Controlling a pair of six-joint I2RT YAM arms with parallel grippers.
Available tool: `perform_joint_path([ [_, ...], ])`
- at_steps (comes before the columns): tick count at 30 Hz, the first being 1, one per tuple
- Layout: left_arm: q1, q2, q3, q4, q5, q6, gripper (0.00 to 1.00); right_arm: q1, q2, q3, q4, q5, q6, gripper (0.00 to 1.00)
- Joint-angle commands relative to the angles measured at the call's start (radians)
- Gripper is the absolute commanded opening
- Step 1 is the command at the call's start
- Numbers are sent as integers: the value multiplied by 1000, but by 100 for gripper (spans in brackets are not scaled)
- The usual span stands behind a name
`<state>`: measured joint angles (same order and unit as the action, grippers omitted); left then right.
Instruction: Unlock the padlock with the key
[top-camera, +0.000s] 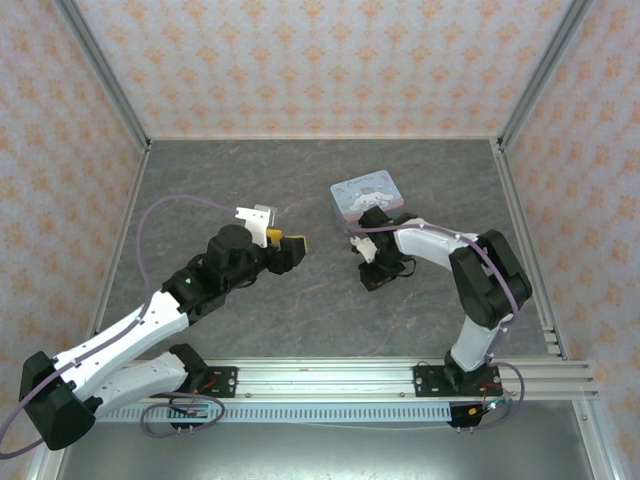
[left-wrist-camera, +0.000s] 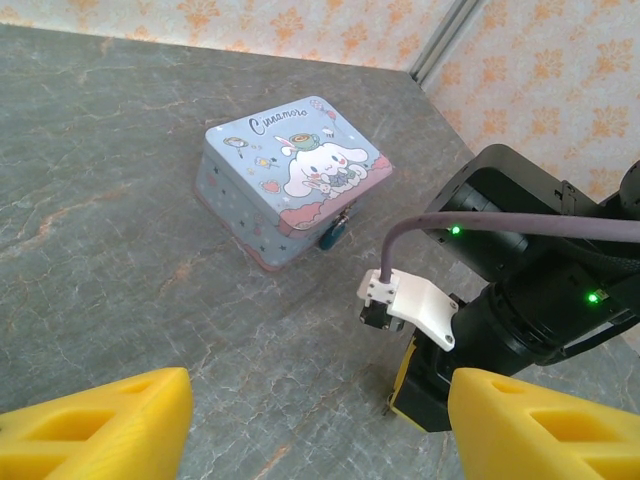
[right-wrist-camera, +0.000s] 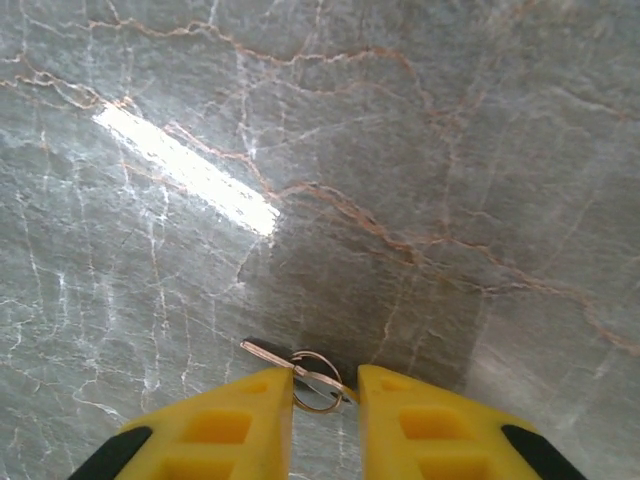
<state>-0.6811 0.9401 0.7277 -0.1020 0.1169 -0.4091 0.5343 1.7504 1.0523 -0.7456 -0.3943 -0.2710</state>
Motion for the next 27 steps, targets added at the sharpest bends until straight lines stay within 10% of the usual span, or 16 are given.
perform_joint_path([
  [1, -7, -7, -3, -6, -31, 15, 69, 4, 26, 18, -26, -29, -6, 17],
  [12, -8, -18, -2, 18, -18, -14, 69, 5, -131, -31, 56, -89, 30, 0],
  [27, -8, 105, -1, 337, 268, -205, 48, 4, -610, -282, 822, -489, 427, 0],
])
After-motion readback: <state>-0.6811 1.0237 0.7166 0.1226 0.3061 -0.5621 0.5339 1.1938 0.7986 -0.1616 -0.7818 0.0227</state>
